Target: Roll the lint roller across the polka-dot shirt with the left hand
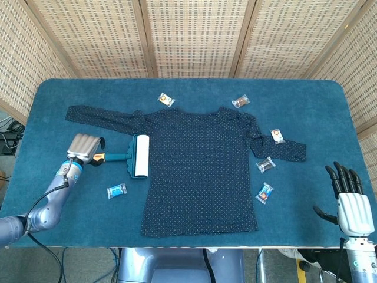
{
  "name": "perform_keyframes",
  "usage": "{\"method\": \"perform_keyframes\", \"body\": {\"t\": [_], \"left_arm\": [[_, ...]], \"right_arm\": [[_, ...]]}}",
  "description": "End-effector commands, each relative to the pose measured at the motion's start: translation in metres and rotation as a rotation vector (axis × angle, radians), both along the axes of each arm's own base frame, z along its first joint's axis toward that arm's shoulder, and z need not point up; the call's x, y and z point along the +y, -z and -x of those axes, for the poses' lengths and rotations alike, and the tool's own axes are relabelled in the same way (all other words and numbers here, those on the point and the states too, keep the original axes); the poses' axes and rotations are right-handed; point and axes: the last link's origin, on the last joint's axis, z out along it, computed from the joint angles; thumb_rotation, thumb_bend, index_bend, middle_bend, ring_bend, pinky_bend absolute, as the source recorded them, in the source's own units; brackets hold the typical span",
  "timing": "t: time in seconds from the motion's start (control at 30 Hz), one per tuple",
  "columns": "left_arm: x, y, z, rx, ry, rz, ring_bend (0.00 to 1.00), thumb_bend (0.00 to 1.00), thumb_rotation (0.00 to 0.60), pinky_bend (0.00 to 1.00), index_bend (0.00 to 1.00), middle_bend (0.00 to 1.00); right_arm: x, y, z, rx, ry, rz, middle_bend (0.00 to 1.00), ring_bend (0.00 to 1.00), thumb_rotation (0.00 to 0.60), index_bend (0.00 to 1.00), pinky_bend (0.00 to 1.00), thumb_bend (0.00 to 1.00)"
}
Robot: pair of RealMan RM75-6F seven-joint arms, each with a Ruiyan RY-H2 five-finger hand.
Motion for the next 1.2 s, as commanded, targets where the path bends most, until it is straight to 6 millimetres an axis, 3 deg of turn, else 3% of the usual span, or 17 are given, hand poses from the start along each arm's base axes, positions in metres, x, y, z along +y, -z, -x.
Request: {"method": "perform_keyframes", "body": {"t": [0.03, 0.33, 1.2], "left_arm": [[0.002, 0.014, 0.0, 0.047, 0.02, 0.019, 0.79, 0.33, 0.6, 0.73, 0.41, 0.86], [0.007, 0.038, 0.001, 0.102, 0.047, 0.012, 0.79, 0.33, 0.6, 0.73, 0.41, 0.86], [0.012, 0.072, -0.003, 0.148, 0.113, 0.017, 0.79, 0.33, 0.6, 0.73, 0.4, 0.86]], "right_arm": [[0.0, 0.0, 0.0, 0.005, -0.001, 0.002, 0.0, 0.0, 0.6, 0.0, 0.0, 0.08], [0.0, -0.003, 0.001, -0.001, 0.001, 0.018, 0.0, 0.0, 0.6, 0.0, 0.0, 0.08], [-0.002, -0.004, 0.004, -0.003, 0.007, 0.036, 0.0, 0.0, 0.6, 0.0, 0.0, 0.08]]}}
